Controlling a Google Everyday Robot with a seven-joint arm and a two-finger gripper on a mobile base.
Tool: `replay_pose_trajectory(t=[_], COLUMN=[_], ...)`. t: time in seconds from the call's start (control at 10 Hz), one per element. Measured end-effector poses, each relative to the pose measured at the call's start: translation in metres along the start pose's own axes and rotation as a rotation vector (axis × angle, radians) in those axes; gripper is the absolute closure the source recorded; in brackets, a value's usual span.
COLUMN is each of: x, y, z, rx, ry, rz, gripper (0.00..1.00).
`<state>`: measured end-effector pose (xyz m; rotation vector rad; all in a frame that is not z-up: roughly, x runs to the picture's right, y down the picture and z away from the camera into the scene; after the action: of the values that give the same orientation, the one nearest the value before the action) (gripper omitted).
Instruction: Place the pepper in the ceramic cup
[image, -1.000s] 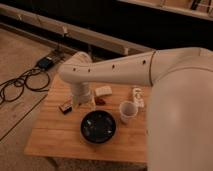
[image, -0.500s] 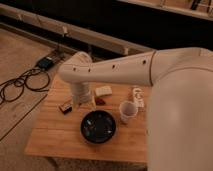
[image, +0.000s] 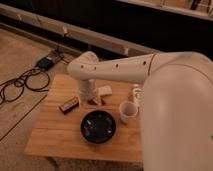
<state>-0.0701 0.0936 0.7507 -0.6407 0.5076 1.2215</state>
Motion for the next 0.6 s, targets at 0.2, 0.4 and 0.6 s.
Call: replay_pose_trajectory(t=[0.2,0.4,0.6], x=[-0.024,-0.044,-0.062], y=[-0.018,-0.027,-0.036], z=[0.018,0.033,0.051], rx=[0.028,0.043,0.043], ry=[0.013,0.027,0.047], rz=[-0.099,-0.169,-0.220], gripper=[0.35,0.35,0.35])
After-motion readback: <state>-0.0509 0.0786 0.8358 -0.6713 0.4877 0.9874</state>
